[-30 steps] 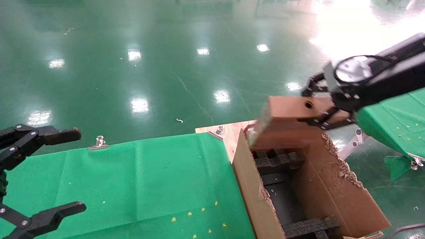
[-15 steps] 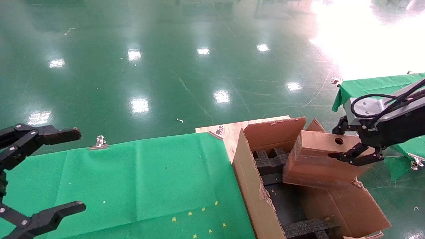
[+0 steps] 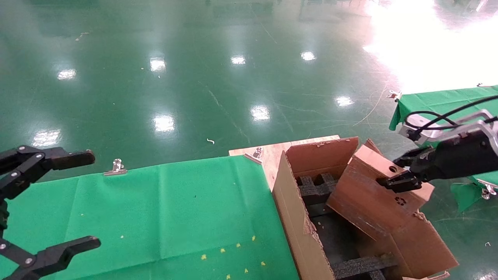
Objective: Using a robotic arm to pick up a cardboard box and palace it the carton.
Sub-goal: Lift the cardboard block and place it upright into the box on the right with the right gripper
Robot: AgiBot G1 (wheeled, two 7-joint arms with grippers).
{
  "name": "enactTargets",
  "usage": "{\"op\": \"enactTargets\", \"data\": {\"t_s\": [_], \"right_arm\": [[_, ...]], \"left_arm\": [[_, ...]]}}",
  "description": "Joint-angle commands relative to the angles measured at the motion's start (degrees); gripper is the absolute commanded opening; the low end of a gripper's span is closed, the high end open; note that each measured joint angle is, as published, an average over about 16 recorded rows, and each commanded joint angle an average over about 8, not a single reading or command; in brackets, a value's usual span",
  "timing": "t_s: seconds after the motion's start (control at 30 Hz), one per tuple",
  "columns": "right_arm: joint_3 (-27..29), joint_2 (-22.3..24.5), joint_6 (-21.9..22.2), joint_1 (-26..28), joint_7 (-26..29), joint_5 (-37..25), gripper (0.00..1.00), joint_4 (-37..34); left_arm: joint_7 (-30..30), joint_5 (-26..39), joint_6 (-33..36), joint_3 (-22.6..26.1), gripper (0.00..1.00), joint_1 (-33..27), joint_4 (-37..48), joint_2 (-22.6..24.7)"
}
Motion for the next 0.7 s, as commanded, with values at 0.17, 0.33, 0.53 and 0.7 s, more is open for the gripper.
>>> {"op": "enactTargets", "data": {"t_s": [0.17, 0.33, 0.53, 0.7], "right_arm": [[-0.53, 5.82, 6.62, -1.01, 11.65, 0.06, 0.00, 8.30], [-0.82, 9.36, 10.28, -0.73, 17.72, -0.33, 0.00, 13.77], [-0.92, 10.38, 11.55, -0.61, 18.80, -0.47, 0.00, 15.38], [-0.89, 9.62, 10.98, -0.66, 18.11, -0.58, 0.00, 14.42]], "left_arm": [[0.00, 0.00, 0.00, 0.01, 1.00, 0.00, 0.00, 0.00], [0.01, -0.01, -0.01, 0.01, 1.00, 0.00, 0.01, 0.00], [0.01, -0.02, -0.01, 0.01, 1.00, 0.01, 0.02, -0.01], [0.01, -0.02, -0.02, 0.01, 1.00, 0.00, 0.02, 0.00]]}}
